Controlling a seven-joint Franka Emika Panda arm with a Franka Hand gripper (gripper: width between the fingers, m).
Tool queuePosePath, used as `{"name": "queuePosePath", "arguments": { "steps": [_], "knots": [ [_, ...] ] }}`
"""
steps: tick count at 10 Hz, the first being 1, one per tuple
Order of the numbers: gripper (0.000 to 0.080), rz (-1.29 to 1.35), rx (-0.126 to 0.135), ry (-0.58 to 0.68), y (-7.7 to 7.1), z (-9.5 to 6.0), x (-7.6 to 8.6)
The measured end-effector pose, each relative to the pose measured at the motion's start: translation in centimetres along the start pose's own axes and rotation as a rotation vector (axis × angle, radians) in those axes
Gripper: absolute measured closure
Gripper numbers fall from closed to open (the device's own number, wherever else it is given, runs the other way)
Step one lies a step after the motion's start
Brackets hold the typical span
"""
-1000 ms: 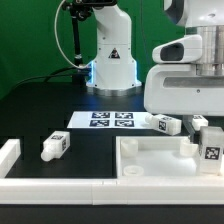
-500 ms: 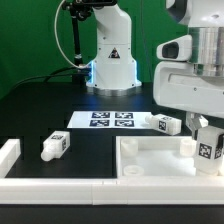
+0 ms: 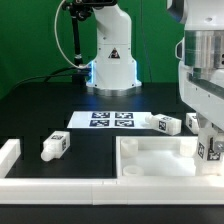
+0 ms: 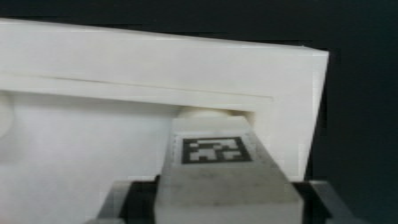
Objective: Assemble one leg
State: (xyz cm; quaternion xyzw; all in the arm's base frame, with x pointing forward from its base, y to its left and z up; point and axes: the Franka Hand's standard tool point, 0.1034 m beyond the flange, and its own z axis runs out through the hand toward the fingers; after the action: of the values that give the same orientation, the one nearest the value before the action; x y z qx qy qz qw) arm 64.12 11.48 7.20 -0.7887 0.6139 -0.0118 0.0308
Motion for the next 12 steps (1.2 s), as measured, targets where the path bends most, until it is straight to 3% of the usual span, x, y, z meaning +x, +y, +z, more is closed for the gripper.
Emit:
{"name": "queuePosePath", "arguments": {
  "steps": [1, 2, 3, 4, 7, 8, 10, 11, 12],
  "knots": [
    [0.0414, -0.238, -0.001, 0.000, 0.02, 0.06, -0.02],
    [0.0414, -0.416, 0.000, -0.004, -0.01, 0.04, 0.06],
    [0.0239, -0.507, 0.000, -0.006, 0.01, 0.07, -0.12],
    [0.0166, -0.554, 0.000, -0.004, 0.01, 0.07, -0.01],
    [0.0151, -0.794, -0.008, 0.007, 0.03, 0.07, 0.13],
    [0.0151, -1.022, -0.021, 0.036, -0.14, 0.06, -0.21],
    [0.0150, -1.070, -0.007, 0.042, -0.34, 0.14, -0.73],
    [0.0230, -1.048, -0.006, 0.042, -0.34, 0.14, -0.71],
    [0.0366, -1.047, -0.007, 0.043, -0.33, 0.14, -0.65]
  ]
}}
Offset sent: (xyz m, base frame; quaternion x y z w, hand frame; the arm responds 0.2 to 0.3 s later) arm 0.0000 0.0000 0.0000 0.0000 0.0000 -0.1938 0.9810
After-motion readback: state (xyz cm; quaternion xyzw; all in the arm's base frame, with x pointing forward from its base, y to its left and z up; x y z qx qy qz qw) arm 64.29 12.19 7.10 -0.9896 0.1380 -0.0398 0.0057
